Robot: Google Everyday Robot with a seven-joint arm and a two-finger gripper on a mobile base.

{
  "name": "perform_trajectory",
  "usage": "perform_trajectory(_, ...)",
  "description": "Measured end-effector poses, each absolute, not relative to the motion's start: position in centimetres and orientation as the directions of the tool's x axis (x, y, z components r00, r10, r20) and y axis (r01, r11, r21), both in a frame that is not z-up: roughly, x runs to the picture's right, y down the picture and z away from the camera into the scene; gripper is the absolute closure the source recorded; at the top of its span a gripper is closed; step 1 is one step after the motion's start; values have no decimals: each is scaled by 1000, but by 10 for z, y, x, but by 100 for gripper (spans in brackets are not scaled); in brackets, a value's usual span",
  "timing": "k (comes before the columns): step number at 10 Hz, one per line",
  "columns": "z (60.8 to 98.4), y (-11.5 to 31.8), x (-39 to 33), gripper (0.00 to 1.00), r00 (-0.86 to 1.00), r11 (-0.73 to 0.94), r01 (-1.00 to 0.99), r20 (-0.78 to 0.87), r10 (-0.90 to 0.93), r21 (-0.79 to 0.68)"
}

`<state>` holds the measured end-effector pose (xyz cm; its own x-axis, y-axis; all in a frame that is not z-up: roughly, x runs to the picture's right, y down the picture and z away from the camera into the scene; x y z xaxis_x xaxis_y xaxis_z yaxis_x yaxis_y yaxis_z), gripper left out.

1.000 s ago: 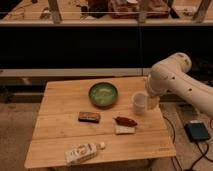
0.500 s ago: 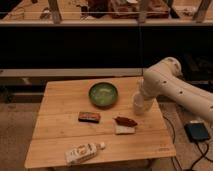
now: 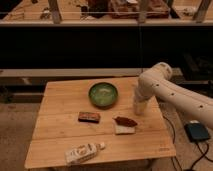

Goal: Place the ceramic cup in the ceramic bowl

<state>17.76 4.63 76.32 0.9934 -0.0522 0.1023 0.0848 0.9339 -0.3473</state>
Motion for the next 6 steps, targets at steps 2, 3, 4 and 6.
perform_trajectory(2, 775, 51, 201, 20, 981, 889, 52, 189, 40, -454)
perform_trajectory(3, 779, 55, 212, 20, 965, 859, 42, 242, 97, -509)
perform_trajectory(4, 780, 59, 224, 20, 951, 837, 35, 275, 140, -546)
perform_trajectory(6, 777, 68, 228, 20, 954, 828, 22, 258, 149, -560)
